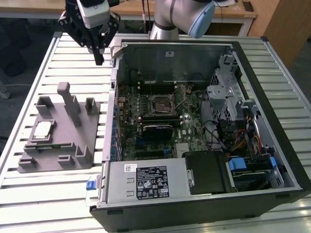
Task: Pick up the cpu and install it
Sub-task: 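Reach for the cpu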
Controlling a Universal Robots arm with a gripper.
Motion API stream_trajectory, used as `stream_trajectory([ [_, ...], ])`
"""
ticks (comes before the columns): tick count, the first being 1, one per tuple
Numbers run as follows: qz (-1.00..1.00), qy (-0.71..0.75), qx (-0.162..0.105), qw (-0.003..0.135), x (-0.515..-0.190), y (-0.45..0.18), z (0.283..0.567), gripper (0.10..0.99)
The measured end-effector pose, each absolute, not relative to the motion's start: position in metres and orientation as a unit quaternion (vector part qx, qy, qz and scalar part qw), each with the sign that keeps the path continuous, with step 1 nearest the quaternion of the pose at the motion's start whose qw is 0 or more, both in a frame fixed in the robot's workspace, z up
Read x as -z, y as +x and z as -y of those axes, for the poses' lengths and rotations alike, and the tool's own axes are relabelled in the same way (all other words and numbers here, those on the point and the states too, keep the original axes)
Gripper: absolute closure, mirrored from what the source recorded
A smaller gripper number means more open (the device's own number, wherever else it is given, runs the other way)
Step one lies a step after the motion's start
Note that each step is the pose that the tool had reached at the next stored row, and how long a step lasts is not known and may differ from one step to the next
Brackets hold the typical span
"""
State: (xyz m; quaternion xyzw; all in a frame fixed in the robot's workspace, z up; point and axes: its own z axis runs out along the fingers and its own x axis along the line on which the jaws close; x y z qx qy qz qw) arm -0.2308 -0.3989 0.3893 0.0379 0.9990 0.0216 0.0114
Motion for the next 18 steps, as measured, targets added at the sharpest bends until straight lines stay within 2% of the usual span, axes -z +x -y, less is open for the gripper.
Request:
stream_trajectory([
  [18, -0.999, 0.038, -0.022, 0.01, -0.387, -0.269, 0.399, 0.973],
])
